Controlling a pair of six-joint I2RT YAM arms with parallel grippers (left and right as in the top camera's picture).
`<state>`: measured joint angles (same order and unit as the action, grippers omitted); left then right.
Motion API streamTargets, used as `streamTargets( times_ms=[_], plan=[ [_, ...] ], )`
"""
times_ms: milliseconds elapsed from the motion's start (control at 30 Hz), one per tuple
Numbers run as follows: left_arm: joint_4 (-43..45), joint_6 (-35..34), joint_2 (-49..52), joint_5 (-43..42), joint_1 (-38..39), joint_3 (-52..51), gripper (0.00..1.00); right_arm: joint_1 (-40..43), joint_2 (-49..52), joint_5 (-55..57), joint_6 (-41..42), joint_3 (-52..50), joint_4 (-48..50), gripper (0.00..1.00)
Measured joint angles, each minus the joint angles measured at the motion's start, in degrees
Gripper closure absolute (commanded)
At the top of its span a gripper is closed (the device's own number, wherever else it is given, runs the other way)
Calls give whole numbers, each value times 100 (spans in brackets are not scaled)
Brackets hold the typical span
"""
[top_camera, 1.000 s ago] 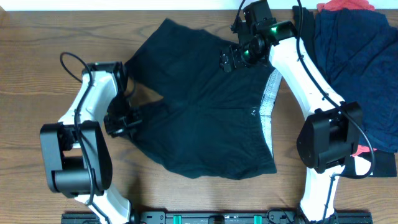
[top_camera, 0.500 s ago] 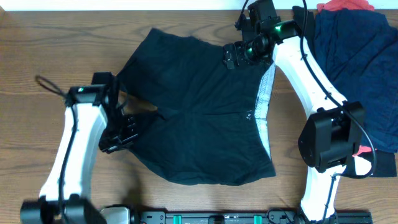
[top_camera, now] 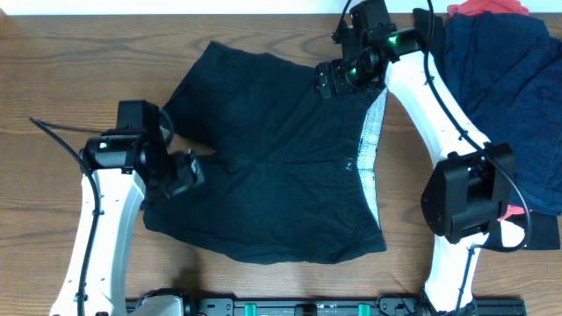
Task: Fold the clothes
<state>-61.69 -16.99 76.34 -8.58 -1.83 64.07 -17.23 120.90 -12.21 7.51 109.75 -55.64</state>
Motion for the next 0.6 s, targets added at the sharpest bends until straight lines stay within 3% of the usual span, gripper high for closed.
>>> streamTargets(
  times_ms=[167,367,533,600],
  plan=[
    [1655,225,236,-240,0,4,5,0,0,2,92,0,-221,3],
    [3180,382,1272,-671,4,22,5,0,0,2,114,0,-424,3],
    [3934,688,2371,-752,4,153,5,-17,0,7,122,0,-476,3],
    [4135,857,2662,-728,4,289,5,-70,0,15,120,-13,-457,8]
  ],
)
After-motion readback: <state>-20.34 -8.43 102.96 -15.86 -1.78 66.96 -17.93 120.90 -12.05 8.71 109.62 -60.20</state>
